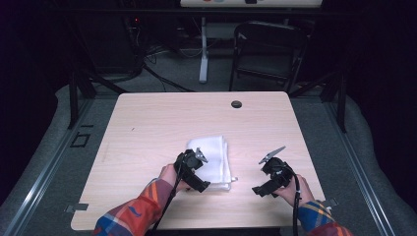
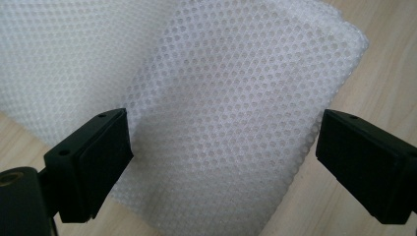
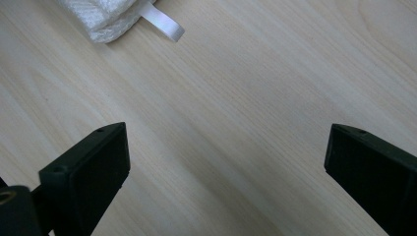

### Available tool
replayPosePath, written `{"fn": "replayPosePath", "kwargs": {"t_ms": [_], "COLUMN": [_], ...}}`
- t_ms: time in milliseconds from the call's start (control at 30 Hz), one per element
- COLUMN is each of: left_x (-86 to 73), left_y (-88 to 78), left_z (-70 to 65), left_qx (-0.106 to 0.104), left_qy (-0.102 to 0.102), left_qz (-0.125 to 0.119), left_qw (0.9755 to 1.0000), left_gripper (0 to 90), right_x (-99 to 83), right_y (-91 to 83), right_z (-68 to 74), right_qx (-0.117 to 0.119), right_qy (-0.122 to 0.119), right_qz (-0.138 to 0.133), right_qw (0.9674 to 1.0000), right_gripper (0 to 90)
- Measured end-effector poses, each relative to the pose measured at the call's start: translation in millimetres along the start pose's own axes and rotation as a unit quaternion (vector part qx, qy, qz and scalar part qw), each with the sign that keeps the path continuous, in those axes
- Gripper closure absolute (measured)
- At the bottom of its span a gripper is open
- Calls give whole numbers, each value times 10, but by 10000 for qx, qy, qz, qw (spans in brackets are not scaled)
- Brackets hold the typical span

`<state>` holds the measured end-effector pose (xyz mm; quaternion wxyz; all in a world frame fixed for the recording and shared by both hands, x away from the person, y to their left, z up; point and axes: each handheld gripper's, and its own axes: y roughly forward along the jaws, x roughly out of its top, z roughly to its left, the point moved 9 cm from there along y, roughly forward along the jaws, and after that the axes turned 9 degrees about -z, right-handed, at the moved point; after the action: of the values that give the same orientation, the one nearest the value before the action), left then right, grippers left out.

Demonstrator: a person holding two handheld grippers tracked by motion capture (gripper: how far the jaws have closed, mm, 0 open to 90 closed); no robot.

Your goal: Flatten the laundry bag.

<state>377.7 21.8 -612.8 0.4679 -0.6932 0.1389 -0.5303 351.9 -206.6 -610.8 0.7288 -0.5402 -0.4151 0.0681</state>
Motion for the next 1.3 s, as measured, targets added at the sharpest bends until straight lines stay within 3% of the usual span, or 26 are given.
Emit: {"fn": "replayPosePath", "kwargs": {"t_ms": [233,367,467,667,967,1033,1200,1300], "left_x": [29,24,11,20,-12,-17,-21,-20], "left_y": [104,164,205,189,215,221,213,203], "left_z": [-104,-105,-97,-114,-133,-145,-125,-104], "left_qx": [-50,45,110,50,150,133,133,109], "left_qy": [251,335,431,446,706,764,736,678], "left_qz": [128,194,234,162,252,243,198,149], "left_qw": [9996,9992,9987,9989,9971,9967,9970,9975], "left_gripper": [63,104,196,371,423,470,539,594], "right_x": [-3,-1,-2,2,11,17,31,24], "right_y": [3,8,16,29,42,52,71,58], "right_z": [11,20,24,40,56,64,89,89], "right_qx": [-6,0,-36,3,22,8,14,55], "right_qy": [-1,-20,-50,-55,-88,-91,-55,-128], "right_qz": [22,25,64,45,47,35,-56,78], "right_qw": [10000,10000,10000,10000,9999,10000,10000,9999], "right_gripper": [33,36,45,49,71,86,104,115]}}
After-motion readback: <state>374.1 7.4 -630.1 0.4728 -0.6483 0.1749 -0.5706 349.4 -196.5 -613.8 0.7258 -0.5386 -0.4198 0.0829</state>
